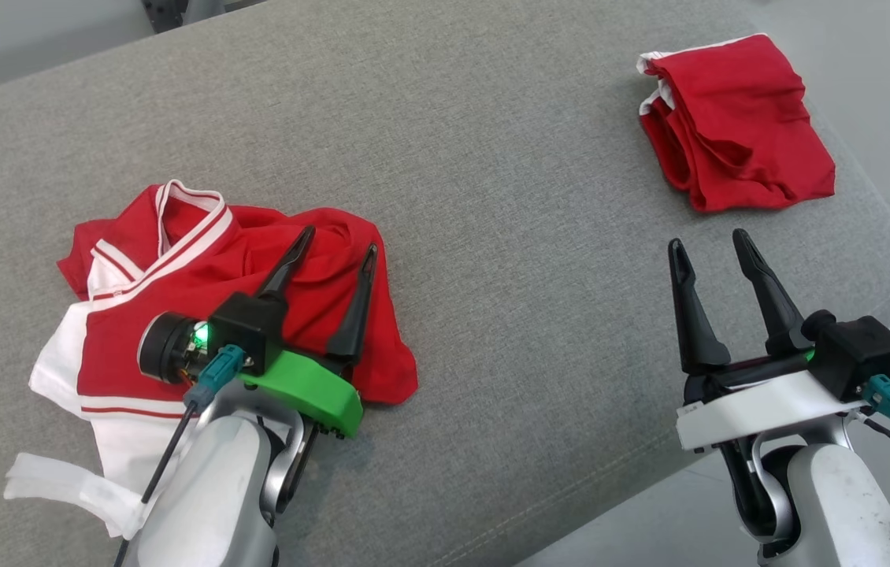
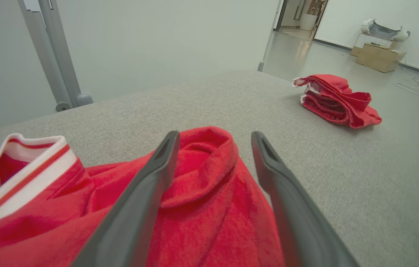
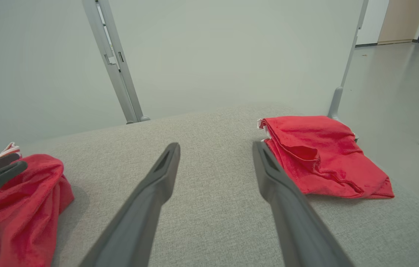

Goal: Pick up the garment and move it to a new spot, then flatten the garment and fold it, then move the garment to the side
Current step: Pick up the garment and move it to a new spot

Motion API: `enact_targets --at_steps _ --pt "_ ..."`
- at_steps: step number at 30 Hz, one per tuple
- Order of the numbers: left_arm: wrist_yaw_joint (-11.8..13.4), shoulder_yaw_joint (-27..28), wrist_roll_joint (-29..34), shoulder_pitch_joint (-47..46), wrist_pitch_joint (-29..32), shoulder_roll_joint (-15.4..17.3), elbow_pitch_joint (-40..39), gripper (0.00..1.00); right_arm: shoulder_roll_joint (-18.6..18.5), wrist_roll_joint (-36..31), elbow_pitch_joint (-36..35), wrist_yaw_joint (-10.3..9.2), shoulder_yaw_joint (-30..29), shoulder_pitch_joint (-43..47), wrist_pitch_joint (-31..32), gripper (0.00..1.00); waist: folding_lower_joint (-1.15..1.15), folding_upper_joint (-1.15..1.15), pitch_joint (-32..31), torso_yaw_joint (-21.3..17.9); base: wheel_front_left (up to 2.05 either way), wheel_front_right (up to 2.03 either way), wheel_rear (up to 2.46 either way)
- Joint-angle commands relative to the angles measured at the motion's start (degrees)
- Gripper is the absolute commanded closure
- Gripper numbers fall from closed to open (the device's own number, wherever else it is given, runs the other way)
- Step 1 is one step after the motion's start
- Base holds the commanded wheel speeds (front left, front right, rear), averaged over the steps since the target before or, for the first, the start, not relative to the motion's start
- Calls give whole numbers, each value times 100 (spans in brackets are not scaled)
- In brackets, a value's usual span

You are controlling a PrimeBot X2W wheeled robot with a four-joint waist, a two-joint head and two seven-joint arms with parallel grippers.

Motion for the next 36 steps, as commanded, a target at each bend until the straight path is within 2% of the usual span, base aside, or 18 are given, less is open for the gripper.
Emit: enact_targets --at_steps 1,9,17,19,27,36 --pt "5 33 -18 -45 -60 33 -36 0 -1 -25 12 -2 -13 -30 -56 0 0 0 -111 133 0 0 0" --pt "224 432 -207 81 -362 204 -365 0 2 -121 0 -2 -174 55 34 0 0 0 -430 833 0 0 0" --pt "487 1151 -464 442 -492 607 -605 0 -73 -183 -21 -2 -279 177 181 0 0 0 -726 1415 0 0 0" --pt "488 1289 -567 593 -502 697 -685 0 -95 -209 -20 -2 -297 208 222 0 0 0 -799 1516 0 0 0" --pt "474 1611 -836 1392 -468 969 -1083 0 -168 -210 14 -2 -235 402 341 0 0 0 -1148 1702 0 0 0" --pt "565 1578 -961 2004 -370 913 -1435 0 -288 -130 70 -2 -218 640 376 0 0 0 -1487 1785 0 0 0"
